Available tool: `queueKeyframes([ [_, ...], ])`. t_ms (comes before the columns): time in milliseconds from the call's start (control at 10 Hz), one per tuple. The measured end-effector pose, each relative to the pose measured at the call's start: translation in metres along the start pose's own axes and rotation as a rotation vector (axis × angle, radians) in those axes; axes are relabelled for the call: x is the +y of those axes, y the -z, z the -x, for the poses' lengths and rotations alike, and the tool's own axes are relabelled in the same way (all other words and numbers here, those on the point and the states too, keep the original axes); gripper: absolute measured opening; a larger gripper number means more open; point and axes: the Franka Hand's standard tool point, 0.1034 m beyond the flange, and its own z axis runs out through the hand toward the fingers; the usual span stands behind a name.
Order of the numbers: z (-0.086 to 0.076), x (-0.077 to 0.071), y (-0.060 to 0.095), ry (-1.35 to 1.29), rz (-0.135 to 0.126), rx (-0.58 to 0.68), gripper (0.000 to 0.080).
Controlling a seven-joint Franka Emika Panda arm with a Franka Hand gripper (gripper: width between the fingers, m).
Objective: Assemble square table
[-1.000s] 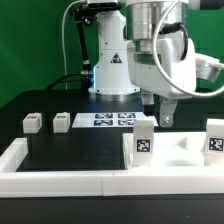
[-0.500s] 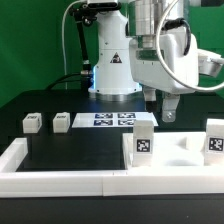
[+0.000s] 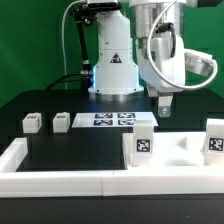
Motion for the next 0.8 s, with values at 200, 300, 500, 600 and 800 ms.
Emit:
queueKeyframes([
  [200, 0.016, 0.017, -0.015, -0.033, 0.023, 0.014, 0.0648],
  [300, 0.016, 0.015, -0.015, -0.011, 0.021, 0.011, 0.0648],
  [500, 0.017, 0.015, -0.016, -0.012, 0.023, 0.01, 0.0648],
  [600, 0.017, 0.016, -0.016, -0.008, 0.024, 0.011, 0.0648],
  [800, 0.022, 0.032, -0.029, -0.028, 0.037, 0.027, 0.0648],
])
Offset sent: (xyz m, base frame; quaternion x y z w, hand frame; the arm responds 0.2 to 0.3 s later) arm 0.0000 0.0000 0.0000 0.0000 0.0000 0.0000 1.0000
